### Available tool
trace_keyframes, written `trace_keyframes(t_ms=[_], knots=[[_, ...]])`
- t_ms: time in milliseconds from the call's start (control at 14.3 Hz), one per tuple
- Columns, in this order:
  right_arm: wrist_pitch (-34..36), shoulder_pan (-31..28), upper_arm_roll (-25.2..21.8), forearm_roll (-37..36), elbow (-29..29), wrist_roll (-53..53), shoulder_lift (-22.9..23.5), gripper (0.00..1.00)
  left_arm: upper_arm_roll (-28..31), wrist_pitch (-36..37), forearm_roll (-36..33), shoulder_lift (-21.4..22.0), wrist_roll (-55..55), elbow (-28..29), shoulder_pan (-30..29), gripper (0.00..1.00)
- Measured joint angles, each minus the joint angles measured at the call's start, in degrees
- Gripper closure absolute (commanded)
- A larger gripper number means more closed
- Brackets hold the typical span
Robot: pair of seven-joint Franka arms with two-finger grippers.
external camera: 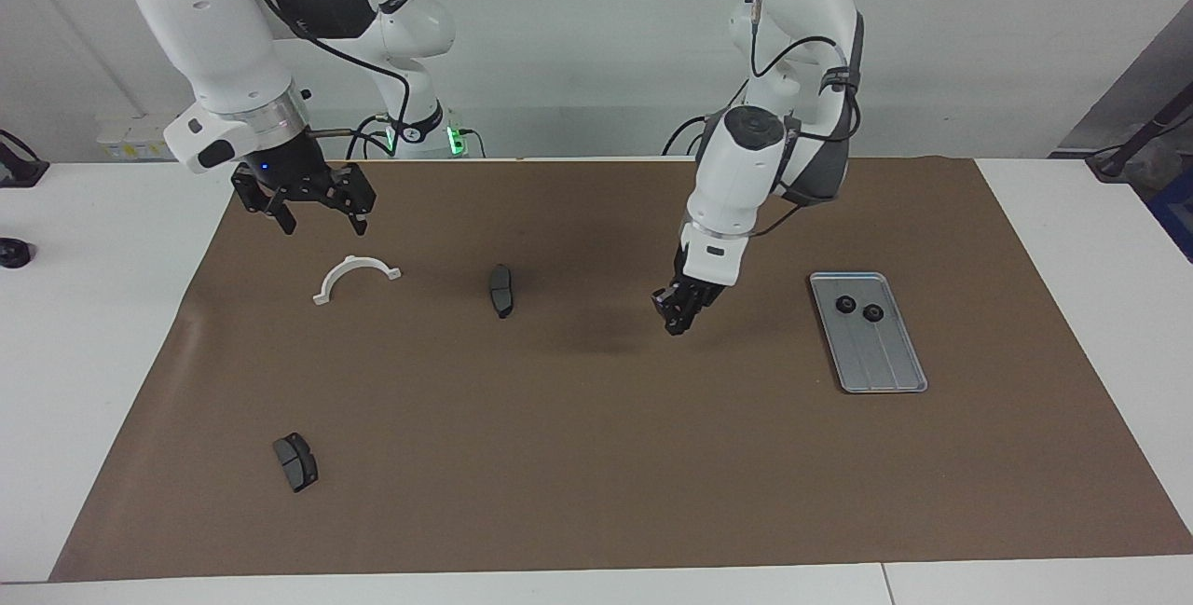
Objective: Place bearing gear from tray to pile
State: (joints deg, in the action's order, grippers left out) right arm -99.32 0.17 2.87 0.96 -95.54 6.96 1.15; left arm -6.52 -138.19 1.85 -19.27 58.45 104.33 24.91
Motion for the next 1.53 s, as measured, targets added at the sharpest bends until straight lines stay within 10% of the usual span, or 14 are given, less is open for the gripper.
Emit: trace_keyframes(t_ms=[558,628,698,767,1047,1535], knots=[[-2.3,0.0,0.3,0.0,0.1,0.3,-0.2,0.00,0.1,-12.2,0.0,-7.3,10.6,0.0,2.9,0.90],[-2.9,-0.1,0.2,0.0,0.1,0.3,-0.2,0.00,0.1,-13.7,0.0,-7.6,10.6,0.6,3.0,0.74],[-3.2,-0.3,0.1,0.0,0.1,0.3,-0.2,0.00,0.2,-15.7,0.0,-7.8,10.7,1.5,3.0,0.25],[-3.7,-0.5,0.0,0.0,0.0,0.3,-0.2,0.00,0.2,-16.9,0.0,-7.9,10.7,2.2,3.0,0.00],[-5.6,-0.5,-0.2,-0.1,-0.1,0.3,-0.2,0.00,1.3,-14.8,0.0,-7.0,10.6,2.2,3.0,0.00],[-5.0,-0.2,0.2,-0.1,-1.0,0.8,-0.3,0.00,3.6,12.2,-0.1,8.8,-6.7,1.5,-9.4,0.00]])
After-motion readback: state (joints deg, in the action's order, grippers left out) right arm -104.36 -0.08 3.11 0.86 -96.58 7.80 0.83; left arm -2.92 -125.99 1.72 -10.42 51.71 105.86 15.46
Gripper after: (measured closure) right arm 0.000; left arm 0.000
